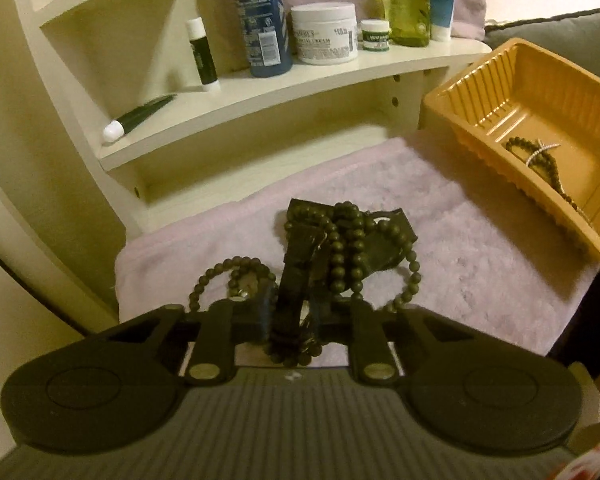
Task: Organize jewelry
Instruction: 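Return the left tool to the pile and grasp a black beaded bracelet, then carry the black beaded bracelet with the left tool and drop it into the tray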
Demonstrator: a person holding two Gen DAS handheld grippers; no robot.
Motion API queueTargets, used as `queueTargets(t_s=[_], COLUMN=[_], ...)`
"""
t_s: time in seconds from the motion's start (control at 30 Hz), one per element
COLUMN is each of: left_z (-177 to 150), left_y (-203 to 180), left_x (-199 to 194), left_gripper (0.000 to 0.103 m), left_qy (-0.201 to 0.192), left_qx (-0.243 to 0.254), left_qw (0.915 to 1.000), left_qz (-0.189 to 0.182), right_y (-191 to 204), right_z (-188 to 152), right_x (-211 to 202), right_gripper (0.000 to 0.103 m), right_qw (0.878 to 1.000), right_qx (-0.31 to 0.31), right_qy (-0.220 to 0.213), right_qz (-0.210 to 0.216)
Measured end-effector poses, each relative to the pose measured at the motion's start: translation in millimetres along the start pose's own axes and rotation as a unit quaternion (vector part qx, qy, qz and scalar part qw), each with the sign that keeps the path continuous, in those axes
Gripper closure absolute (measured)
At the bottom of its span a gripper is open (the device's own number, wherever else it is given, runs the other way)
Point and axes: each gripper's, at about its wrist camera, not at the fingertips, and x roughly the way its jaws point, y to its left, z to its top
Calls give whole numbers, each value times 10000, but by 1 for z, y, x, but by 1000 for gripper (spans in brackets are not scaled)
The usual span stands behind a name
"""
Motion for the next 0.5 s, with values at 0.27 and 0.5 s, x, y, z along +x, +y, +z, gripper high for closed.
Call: queueTargets(t_s=[0.27, 0.5], left_z=[4, 12], left_y=[5, 8], left_x=[-7, -18], left_gripper=[92, 92], left_qy=[14, -155], left_qx=[-88, -217], left_qw=[9999, 9995], left_qz=[78, 190], right_y=[0, 1], right_z=[0, 0], right_x=[0, 0], right_gripper=[100, 100], right_qw=[10000, 10000], right_qx=[5, 11], right_qy=[-2, -9], right_qz=[8, 10])
